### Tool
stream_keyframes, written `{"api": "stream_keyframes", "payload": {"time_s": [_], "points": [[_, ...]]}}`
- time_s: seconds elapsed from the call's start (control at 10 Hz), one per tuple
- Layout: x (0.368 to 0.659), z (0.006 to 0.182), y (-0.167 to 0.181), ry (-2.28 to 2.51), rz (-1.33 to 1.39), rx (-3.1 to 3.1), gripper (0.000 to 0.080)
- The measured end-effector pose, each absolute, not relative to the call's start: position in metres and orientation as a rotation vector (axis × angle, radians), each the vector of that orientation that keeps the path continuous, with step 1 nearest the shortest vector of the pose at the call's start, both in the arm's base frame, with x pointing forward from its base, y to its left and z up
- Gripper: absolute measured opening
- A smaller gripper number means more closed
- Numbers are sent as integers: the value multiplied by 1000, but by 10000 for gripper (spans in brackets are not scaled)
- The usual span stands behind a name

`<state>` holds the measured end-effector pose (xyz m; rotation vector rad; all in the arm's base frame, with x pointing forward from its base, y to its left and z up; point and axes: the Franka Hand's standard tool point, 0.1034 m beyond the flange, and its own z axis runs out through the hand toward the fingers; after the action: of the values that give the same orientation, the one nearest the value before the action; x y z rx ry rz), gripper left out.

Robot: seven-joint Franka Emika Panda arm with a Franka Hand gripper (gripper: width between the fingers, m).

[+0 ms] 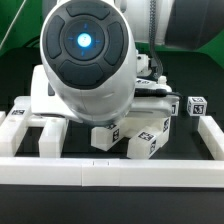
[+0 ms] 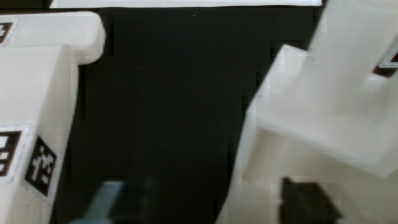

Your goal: Assemble chair

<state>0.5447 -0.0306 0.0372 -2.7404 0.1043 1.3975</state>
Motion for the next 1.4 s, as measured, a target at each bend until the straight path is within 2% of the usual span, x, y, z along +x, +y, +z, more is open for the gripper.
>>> {"api": "stream_keyframes", "payload": {"time_s": [0.1,0.2,0.3,0.4,0.7,1.2,1.4], "points": [[544,37,-32,106,1398,-2738,469],[544,37,-35,112,1397,-2736,605],[544,37,-38,113,1397,-2733,605],[545,37,-41,107,1382,-2738,642],[545,48,-50,107,1313,-2797,648],[565,47,-59,131,771,-3015,648],[579,52,-73,-5,541,-3066,648]]}}
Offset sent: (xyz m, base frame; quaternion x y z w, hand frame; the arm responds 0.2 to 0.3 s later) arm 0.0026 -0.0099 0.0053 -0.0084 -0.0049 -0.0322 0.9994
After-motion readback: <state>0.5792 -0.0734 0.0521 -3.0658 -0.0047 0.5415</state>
